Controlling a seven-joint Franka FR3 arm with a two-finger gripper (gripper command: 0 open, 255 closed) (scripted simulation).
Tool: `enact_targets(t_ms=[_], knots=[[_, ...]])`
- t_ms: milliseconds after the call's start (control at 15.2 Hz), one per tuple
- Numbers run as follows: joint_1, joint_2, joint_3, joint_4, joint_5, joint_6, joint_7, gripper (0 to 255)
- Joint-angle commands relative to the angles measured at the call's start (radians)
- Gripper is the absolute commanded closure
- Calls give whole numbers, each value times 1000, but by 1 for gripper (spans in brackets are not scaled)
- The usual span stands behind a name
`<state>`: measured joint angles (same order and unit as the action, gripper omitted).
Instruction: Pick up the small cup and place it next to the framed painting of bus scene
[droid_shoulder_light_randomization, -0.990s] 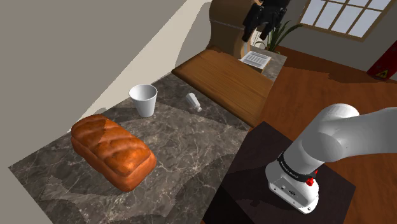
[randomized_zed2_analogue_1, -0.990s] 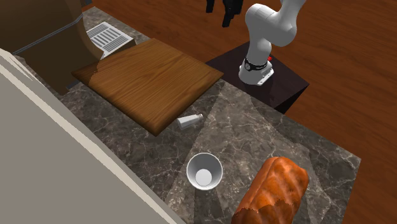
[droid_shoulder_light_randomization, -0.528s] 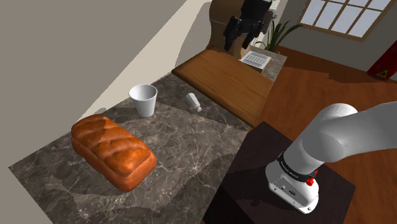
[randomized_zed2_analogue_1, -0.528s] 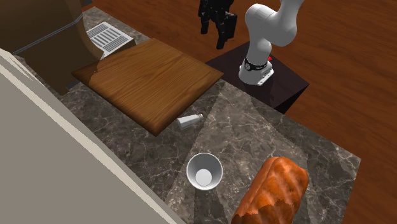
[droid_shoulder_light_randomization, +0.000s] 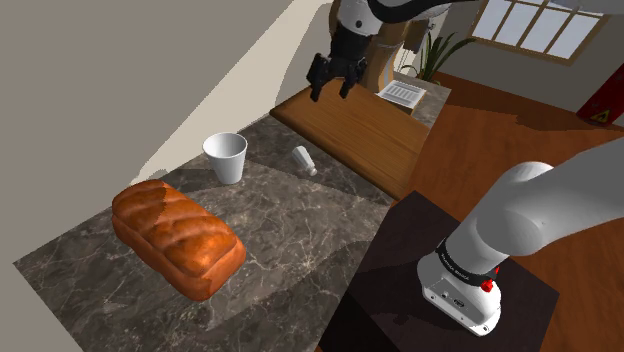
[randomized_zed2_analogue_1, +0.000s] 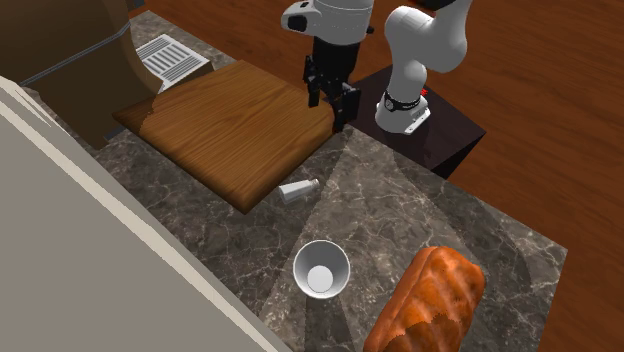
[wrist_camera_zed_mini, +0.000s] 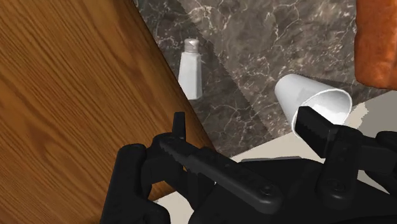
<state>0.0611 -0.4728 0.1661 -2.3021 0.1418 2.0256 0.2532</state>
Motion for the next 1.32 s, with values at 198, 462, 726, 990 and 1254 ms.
enact_targets(t_ms=[198, 462, 726, 990, 1254], knots=[[13, 160, 40, 45, 17, 118, 34, 0], [25, 298, 71, 101, 17, 201, 66, 0], [38, 442, 97, 178, 3, 271, 102, 0], [59, 590, 114, 274, -23, 324, 141, 0], [82, 710, 119, 357, -49, 362, 172, 0]])
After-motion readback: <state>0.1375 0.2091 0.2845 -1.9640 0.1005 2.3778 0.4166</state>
